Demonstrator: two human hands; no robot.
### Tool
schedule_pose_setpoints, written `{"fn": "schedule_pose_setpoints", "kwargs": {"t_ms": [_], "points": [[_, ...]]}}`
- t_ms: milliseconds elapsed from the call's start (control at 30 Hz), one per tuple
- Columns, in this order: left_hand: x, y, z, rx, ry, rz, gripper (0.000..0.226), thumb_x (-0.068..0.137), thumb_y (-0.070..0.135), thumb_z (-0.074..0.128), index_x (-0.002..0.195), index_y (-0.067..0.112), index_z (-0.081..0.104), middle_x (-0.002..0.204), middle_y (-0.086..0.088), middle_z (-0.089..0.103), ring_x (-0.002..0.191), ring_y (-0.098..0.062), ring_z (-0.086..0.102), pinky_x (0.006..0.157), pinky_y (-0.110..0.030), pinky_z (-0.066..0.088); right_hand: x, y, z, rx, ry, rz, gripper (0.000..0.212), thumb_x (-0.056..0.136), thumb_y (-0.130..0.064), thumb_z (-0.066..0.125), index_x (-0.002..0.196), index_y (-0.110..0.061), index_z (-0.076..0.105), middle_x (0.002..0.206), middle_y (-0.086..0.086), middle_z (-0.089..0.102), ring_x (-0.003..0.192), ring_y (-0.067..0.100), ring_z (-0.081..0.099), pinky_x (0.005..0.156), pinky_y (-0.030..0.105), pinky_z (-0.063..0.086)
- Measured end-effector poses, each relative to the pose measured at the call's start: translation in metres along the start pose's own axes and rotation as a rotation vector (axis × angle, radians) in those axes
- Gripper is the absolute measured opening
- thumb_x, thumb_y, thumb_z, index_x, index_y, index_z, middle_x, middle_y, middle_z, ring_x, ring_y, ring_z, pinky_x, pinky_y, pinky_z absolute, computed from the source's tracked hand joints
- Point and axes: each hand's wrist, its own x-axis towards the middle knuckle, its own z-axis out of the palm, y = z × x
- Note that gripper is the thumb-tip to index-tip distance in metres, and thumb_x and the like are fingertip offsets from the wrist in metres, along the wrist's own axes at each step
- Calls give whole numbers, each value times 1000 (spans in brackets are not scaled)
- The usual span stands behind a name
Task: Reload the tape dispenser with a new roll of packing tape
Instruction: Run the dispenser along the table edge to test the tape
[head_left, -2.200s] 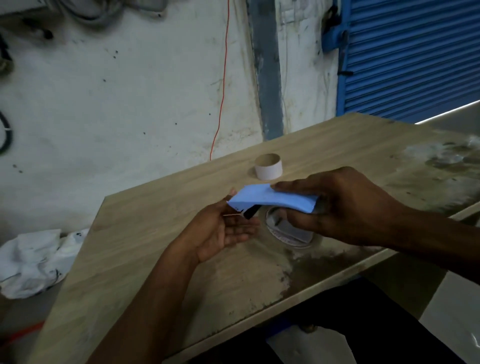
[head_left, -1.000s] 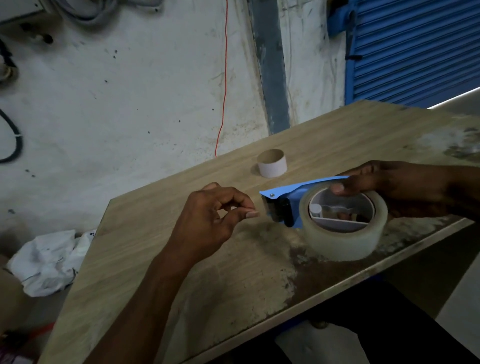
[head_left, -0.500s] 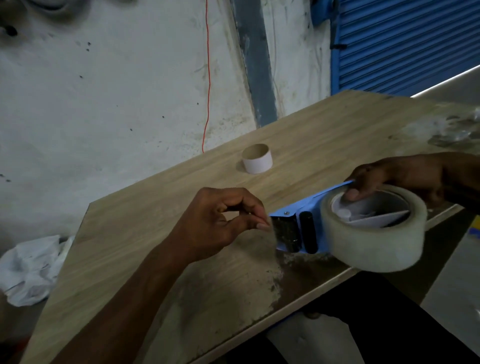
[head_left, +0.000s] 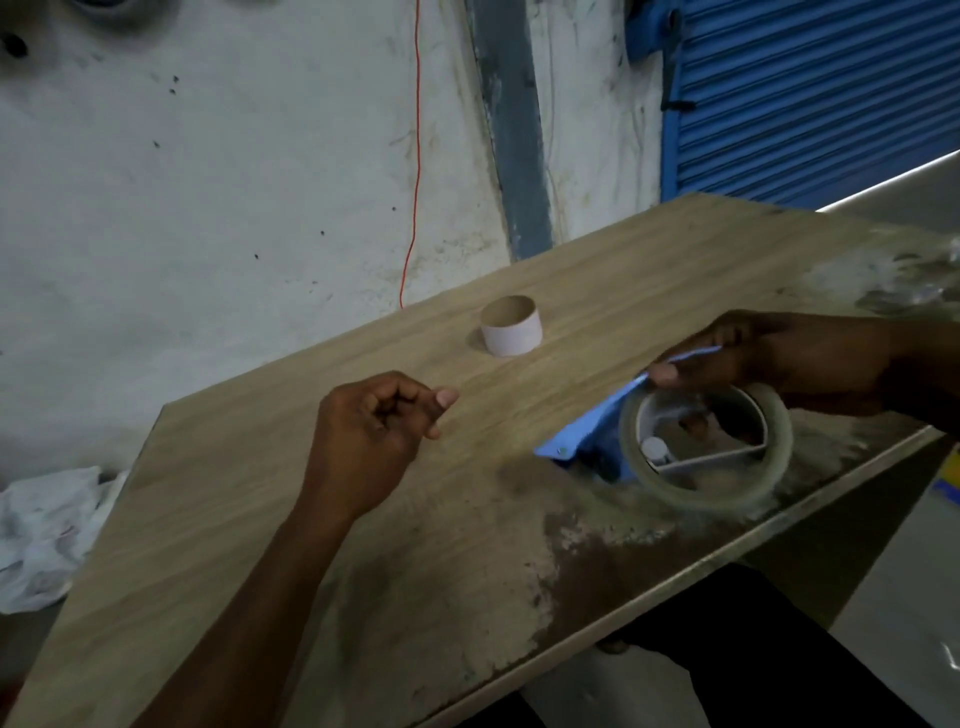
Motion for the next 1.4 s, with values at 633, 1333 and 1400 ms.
{"fn": "schedule_pose_setpoints", "kwargs": {"t_ms": [633, 1333, 1400], "points": [[-21, -37, 29, 274, -259, 254, 45, 85, 18, 77, 128, 30, 72, 128, 14, 70, 120, 0, 63, 106, -26, 50, 15, -33, 44, -949, 204, -70, 54, 74, -75, 60, 118, -47, 71, 110, -21, 75, 91, 1, 68, 84, 31, 58], [-18, -23, 60, 661, -636, 345, 98, 80, 93, 34, 160, 38, 19, 166, 14, 28, 152, -15, 27, 126, -59, -2, 17, -58, 57, -1180, -48, 210, 73, 82, -79, 54, 143, -39, 49, 141, -5, 57, 120, 16, 59, 98, 34, 49], [-18, -22, 60, 671, -622, 359, 97, 80, 94, 32, 159, 38, 21, 162, 14, 36, 147, -18, 33, 126, -60, -1, 16, -59, 59, -1175, -62, 237, 71, 86, -75, 55, 145, -37, 48, 143, -4, 55, 121, 17, 57, 94, 31, 46]]}}
